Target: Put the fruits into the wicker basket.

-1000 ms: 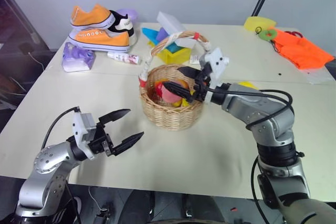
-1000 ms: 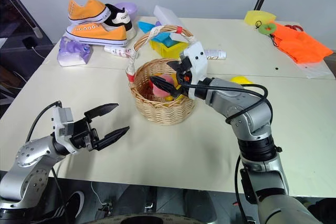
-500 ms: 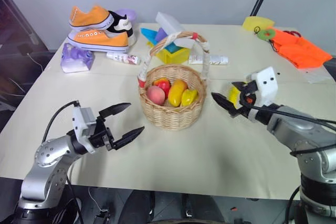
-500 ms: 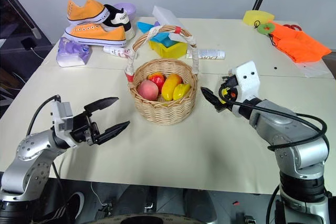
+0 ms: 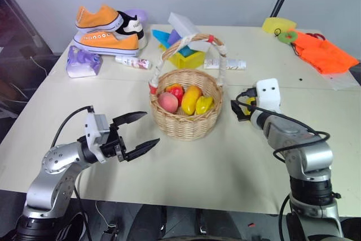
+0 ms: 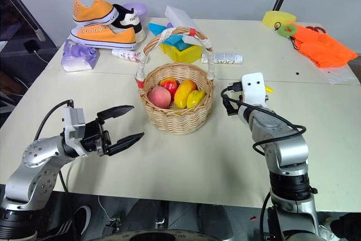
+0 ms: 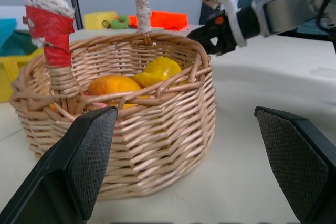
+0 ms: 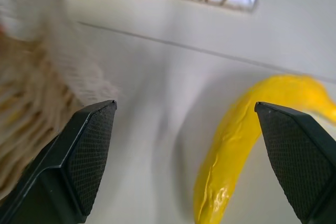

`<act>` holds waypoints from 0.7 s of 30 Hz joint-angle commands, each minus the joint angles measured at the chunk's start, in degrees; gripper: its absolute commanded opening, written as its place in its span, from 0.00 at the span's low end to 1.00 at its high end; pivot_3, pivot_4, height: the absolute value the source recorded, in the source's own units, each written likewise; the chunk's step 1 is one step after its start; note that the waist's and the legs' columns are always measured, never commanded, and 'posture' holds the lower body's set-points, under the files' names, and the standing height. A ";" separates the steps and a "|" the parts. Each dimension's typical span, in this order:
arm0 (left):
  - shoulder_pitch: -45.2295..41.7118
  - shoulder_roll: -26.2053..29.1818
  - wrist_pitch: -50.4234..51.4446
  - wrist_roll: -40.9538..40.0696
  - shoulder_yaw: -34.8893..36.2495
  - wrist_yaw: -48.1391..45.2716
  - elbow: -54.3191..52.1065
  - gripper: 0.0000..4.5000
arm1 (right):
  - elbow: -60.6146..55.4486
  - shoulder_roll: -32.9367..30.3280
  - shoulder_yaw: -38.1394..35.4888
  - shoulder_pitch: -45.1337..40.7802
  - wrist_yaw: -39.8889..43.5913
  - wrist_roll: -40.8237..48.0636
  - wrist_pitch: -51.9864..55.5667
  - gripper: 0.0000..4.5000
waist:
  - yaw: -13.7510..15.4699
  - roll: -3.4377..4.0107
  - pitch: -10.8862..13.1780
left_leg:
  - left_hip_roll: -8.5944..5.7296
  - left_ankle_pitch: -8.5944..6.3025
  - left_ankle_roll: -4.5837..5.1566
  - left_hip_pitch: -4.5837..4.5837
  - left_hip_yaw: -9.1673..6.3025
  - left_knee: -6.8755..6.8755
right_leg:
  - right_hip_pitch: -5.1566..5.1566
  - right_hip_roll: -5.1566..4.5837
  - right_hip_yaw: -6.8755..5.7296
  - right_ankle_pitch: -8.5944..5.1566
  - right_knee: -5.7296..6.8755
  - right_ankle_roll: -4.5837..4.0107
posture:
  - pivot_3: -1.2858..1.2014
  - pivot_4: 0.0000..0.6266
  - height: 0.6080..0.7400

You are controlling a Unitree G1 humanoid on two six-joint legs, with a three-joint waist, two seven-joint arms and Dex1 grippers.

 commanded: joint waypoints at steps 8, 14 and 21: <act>2.16 -0.27 0.54 -0.62 0.54 3.12 -5.26 1.00 | 9.12 4.88 -6.10 -6.49 -3.01 -3.04 1.31 0.98 | -0.19 0.01 0.00 | 0.00 0.00 0.00 0.03 0.02 -0.02 | 0.00 0.00 0.00 0.01 0.02 0.01 | 0.52 0.24 1.00; 2.56 -0.14 1.04 -0.72 0.66 4.10 -6.34 1.00 | 11.52 6.62 -6.96 -6.07 -2.98 -3.97 0.95 0.98 | -0.15 0.02 0.00 | 0.00 0.00 0.00 0.03 0.03 0.00 | 0.00 0.00 0.00 0.01 0.06 0.02 | 0.52 0.24 1.00; 2.20 0.11 1.51 -0.87 0.86 4.71 -6.59 1.00 | 12.74 7.95 -8.56 -5.73 -2.79 -4.85 -0.36 0.45 | -0.20 0.03 0.01 | 0.00 0.00 0.00 0.03 0.04 0.00 | -0.01 0.00 0.00 0.01 0.08 0.02 | 0.52 0.24 1.00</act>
